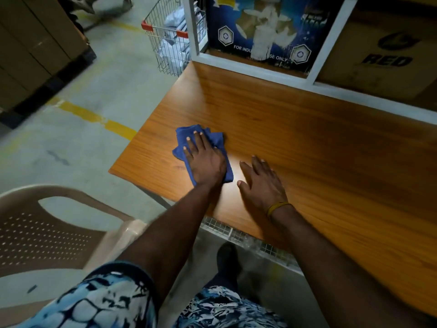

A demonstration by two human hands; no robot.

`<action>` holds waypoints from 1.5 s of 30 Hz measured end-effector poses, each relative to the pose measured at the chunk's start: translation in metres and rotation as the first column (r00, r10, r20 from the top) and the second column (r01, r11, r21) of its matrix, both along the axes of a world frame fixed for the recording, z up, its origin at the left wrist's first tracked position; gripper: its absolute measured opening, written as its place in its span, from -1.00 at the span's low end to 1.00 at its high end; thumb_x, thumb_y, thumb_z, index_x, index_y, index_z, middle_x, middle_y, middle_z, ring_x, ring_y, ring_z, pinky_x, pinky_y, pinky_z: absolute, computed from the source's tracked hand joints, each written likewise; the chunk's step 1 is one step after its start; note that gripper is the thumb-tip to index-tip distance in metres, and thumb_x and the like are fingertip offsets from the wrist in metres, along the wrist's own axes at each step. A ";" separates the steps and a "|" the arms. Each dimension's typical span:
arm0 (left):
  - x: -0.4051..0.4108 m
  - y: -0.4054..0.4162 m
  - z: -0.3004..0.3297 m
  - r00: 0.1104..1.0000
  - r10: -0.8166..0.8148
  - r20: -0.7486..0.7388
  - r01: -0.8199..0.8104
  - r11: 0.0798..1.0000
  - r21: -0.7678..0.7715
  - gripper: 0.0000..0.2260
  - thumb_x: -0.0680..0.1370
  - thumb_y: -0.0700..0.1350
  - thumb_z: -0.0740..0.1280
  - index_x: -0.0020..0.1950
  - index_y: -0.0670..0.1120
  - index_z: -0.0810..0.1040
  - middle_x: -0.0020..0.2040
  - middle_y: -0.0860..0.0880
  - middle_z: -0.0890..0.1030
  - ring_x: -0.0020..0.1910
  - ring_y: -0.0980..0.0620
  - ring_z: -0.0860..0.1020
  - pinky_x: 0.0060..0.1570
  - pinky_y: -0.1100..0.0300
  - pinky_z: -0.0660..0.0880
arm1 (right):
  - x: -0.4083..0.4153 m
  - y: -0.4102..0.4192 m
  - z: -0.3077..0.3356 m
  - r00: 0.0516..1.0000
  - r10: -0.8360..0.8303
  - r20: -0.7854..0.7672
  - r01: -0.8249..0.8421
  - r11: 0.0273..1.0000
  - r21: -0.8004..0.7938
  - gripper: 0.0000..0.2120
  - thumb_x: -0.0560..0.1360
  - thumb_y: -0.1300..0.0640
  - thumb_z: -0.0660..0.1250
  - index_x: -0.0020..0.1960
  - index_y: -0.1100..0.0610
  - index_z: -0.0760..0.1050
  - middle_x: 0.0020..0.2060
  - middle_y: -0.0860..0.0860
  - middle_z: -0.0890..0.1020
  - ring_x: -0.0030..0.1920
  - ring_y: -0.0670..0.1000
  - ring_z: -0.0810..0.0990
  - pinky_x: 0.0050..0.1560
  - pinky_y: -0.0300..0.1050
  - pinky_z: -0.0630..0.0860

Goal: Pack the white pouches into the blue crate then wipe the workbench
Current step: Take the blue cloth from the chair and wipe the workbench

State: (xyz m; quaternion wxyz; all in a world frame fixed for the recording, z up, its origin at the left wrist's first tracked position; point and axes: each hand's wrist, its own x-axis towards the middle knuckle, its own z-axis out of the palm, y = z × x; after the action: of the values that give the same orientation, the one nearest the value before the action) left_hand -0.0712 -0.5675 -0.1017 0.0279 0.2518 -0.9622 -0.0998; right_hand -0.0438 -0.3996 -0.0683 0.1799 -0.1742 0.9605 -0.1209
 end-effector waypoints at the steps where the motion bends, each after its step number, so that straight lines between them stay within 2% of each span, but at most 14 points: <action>1: -0.014 -0.001 -0.002 1.000 0.001 -0.007 -0.001 1.000 0.005 -0.43 0.65 0.00 0.03 0.60 -0.21 0.02 0.61 -0.18 0.08 0.58 -0.22 0.01 0.53 -0.15 -0.09 | -0.006 0.000 0.000 1.000 0.000 0.001 0.000 1.000 0.010 -0.39 0.62 -0.22 0.05 0.60 -0.14 -0.06 0.60 -0.01 -0.14 0.59 0.08 -0.14 0.54 0.06 -0.12; 6: -0.085 -0.004 -0.006 0.999 -0.032 -0.032 0.032 0.999 0.017 -0.46 0.66 -0.01 0.00 0.60 -0.21 0.03 0.60 -0.19 0.10 0.58 -0.24 0.03 0.53 -0.16 -0.05 | -0.042 -0.001 0.002 1.000 -0.024 0.005 0.024 0.999 0.031 -0.40 0.63 -0.22 0.01 0.59 -0.18 -0.12 0.59 -0.05 -0.22 0.59 0.04 -0.19 0.56 0.03 -0.15; 10: -0.143 -0.006 -0.007 0.996 -0.089 -0.008 0.089 0.996 0.011 -0.42 0.63 0.03 -0.15 0.60 -0.22 0.03 0.59 -0.22 0.10 0.57 -0.27 0.03 0.52 -0.19 -0.07 | -0.078 -0.005 -0.002 0.999 -0.049 0.017 0.049 0.999 -0.003 -0.40 0.61 -0.19 0.07 0.59 -0.17 -0.05 0.60 -0.06 -0.17 0.59 0.04 -0.17 0.57 0.04 -0.12; 14: -0.197 -0.003 -0.005 0.990 -0.142 -0.006 0.142 0.989 0.029 -0.44 0.67 0.02 -0.03 0.60 -0.24 -0.01 0.60 -0.22 0.06 0.58 -0.27 -0.01 0.53 -0.19 -0.11 | -0.105 -0.005 -0.004 0.998 -0.060 0.020 0.061 0.997 -0.049 -0.39 0.61 -0.19 0.11 0.58 -0.19 -0.05 0.60 -0.09 -0.16 0.59 0.02 -0.18 0.56 0.03 -0.11; 18: -0.235 0.003 0.002 0.973 -0.228 -0.015 0.229 0.971 0.063 -0.43 0.66 0.03 -0.01 0.60 -0.22 0.00 0.60 -0.21 0.06 0.58 -0.27 -0.01 0.53 -0.18 -0.10 | -0.122 -0.004 -0.005 0.999 -0.038 0.010 0.038 0.998 -0.040 -0.41 0.62 -0.18 0.10 0.58 -0.19 -0.05 0.59 -0.09 -0.18 0.59 0.03 -0.18 0.56 0.04 -0.10; 22: -0.262 0.004 0.005 0.915 -0.402 0.005 0.401 0.914 0.062 -0.42 0.66 0.06 -0.02 0.61 -0.18 -0.01 0.61 -0.17 0.04 0.59 -0.22 -0.04 0.54 -0.14 -0.10 | -0.130 -0.005 -0.004 1.000 -0.026 0.013 0.026 1.000 -0.010 -0.41 0.63 -0.20 0.08 0.59 -0.19 -0.07 0.59 -0.08 -0.20 0.59 0.04 -0.19 0.56 0.05 -0.09; 25: -0.273 -0.002 0.002 0.800 -0.595 0.075 0.597 0.802 -0.006 -0.43 0.66 0.08 0.00 0.62 -0.13 0.00 0.62 -0.12 0.05 0.59 -0.20 -0.03 0.54 -0.12 -0.08 | -0.130 -0.005 -0.001 1.000 -0.022 0.020 0.023 0.999 -0.022 -0.41 0.63 -0.17 0.10 0.59 -0.17 -0.05 0.59 -0.07 -0.19 0.59 0.06 -0.17 0.55 0.05 -0.09; 29: -0.264 -0.018 -0.002 0.520 -0.844 0.131 0.854 0.513 -0.083 -0.45 0.66 0.10 -0.01 0.62 -0.07 0.03 0.62 -0.08 0.07 0.59 -0.17 0.01 0.54 -0.11 -0.04 | -0.124 0.001 0.002 0.999 -0.016 0.045 0.018 0.999 -0.047 -0.42 0.64 -0.12 0.10 0.59 -0.16 -0.03 0.60 -0.06 -0.16 0.59 0.06 -0.16 0.56 0.05 -0.10; 31: -0.251 -0.021 -0.003 0.397 -0.908 0.136 0.917 0.384 -0.109 -0.44 0.65 0.11 0.00 0.62 -0.07 0.05 0.61 -0.08 0.09 0.59 -0.16 0.02 0.53 -0.09 -0.04 | -0.117 0.008 0.003 0.998 -0.020 0.063 0.022 0.999 -0.030 -0.42 0.64 -0.13 0.10 0.59 -0.16 -0.06 0.60 -0.07 -0.16 0.59 0.05 -0.17 0.56 0.04 -0.11; 36: -0.187 -0.023 0.000 0.256 -0.955 0.149 0.961 0.234 -0.147 -0.44 0.67 0.08 0.05 0.62 -0.07 0.00 0.62 -0.08 0.04 0.59 -0.14 -0.01 0.54 -0.06 -0.08 | -0.084 0.032 0.005 0.995 -0.020 0.098 0.017 0.999 0.032 -0.41 0.64 -0.16 0.03 0.59 -0.17 -0.14 0.59 -0.08 -0.21 0.58 0.02 -0.21 0.56 0.03 -0.15; 38: -0.153 -0.025 0.002 0.218 -0.970 0.111 0.969 0.202 -0.142 -0.43 0.64 0.08 0.06 0.61 -0.10 0.08 0.61 -0.10 0.11 0.58 -0.19 0.06 0.53 -0.09 -0.01 | -0.070 0.044 0.006 0.995 -0.013 0.098 0.007 0.998 0.068 -0.41 0.64 -0.17 0.01 0.59 -0.15 -0.15 0.59 -0.07 -0.22 0.58 0.04 -0.21 0.57 0.04 -0.15; 40: -0.119 -0.027 0.000 0.219 -0.971 0.092 0.971 0.207 -0.121 -0.42 0.63 0.10 0.08 0.61 -0.10 0.11 0.61 -0.08 0.12 0.58 -0.17 0.06 0.53 -0.10 0.00 | -0.054 0.056 0.005 0.996 -0.016 0.091 0.009 0.997 0.076 -0.40 0.64 -0.18 0.02 0.60 -0.14 -0.13 0.59 -0.06 -0.22 0.59 0.05 -0.20 0.57 0.06 -0.12; 42: -0.081 -0.026 -0.001 0.253 -0.965 0.067 0.964 0.246 -0.101 -0.44 0.65 0.09 0.08 0.61 -0.07 0.11 0.61 -0.05 0.10 0.59 -0.13 0.02 0.55 -0.06 -0.03 | -0.035 0.069 0.004 0.998 -0.017 0.066 0.012 0.997 0.070 -0.40 0.63 -0.18 0.04 0.60 -0.13 -0.10 0.59 -0.05 -0.19 0.59 0.08 -0.16 0.57 0.06 -0.08; 45: -0.024 -0.018 -0.001 0.354 -0.934 0.055 0.934 0.349 -0.083 -0.46 0.67 0.13 -0.01 0.62 -0.03 0.06 0.62 -0.02 0.06 0.61 -0.06 -0.06 0.56 -0.02 -0.08 | -0.003 0.089 0.005 0.999 -0.005 0.040 0.002 0.998 0.062 -0.38 0.63 -0.17 0.06 0.60 -0.11 -0.10 0.60 -0.01 -0.16 0.59 0.10 -0.13 0.55 0.05 -0.06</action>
State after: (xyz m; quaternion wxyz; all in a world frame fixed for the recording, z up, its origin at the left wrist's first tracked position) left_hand -0.0950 -0.5859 -0.1022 -0.0203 -0.3417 -0.9383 -0.0499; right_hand -0.0471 -0.3105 -0.0628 0.2040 -0.1646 0.9604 -0.0950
